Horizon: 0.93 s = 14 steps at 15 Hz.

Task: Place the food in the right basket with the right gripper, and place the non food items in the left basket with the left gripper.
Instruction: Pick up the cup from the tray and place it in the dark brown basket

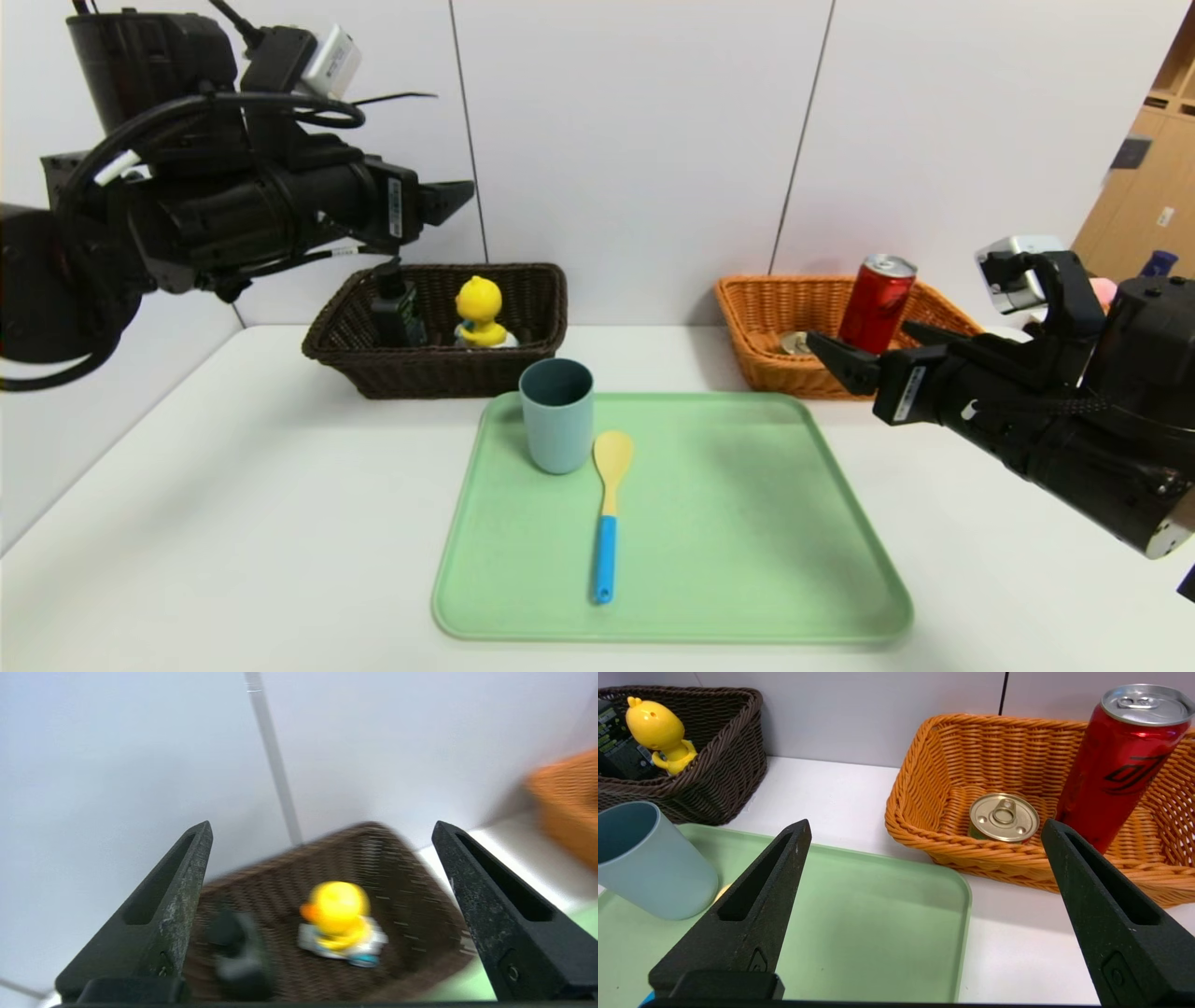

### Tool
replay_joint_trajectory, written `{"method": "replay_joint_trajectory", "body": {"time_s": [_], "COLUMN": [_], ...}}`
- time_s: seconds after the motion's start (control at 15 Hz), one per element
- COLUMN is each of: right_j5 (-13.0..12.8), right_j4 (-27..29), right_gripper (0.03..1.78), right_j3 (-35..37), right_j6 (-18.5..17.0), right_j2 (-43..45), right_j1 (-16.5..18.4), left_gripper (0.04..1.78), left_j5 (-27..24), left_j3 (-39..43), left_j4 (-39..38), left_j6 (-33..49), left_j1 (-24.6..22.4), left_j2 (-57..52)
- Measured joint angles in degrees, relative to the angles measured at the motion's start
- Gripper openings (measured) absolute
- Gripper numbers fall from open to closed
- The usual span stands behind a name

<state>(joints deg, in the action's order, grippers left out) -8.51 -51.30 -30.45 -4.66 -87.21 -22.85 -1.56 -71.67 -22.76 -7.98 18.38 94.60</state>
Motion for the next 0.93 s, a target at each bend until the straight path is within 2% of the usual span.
{"method": "replay_joint_trajectory", "body": {"time_s": [0.2, 0.4, 0.53, 0.67, 0.93], "right_j5": [0.0, -0.1, -0.1, 0.0, -0.1], "right_j4": [0.0, 0.1, 0.1, 0.1, 0.1], "right_gripper": [1.7, 1.7, 1.7, 1.7, 1.7], "right_j3": [0.9, 1.1, 1.1, 1.1, 1.1], "right_j6": [0.1, 0.1, 0.1, 0.2, 0.2], "right_j2": [0.6, 0.8, 0.7, 0.6, 0.4], "right_j1": [0.2, 0.3, 0.3, 0.3, 0.3], "left_gripper": [1.67, 1.68, 1.68, 1.69, 1.69], "left_j5": [0.0, -0.1, -0.1, -0.1, 0.1], "left_j3": [17.2, 35.7, 45.0, 50.8, 53.8], "left_j4": [-10.4, -28.5, -40.9, -51.9, -61.9], "left_j6": [2.3, 3.8, 5.0, 6.2, 9.8], "left_j1": [5.3, 7.9, 9.5, 11.4, 14.2], "left_j2": [-4.6, -5.7, -4.6, -2.0, 4.5]}}
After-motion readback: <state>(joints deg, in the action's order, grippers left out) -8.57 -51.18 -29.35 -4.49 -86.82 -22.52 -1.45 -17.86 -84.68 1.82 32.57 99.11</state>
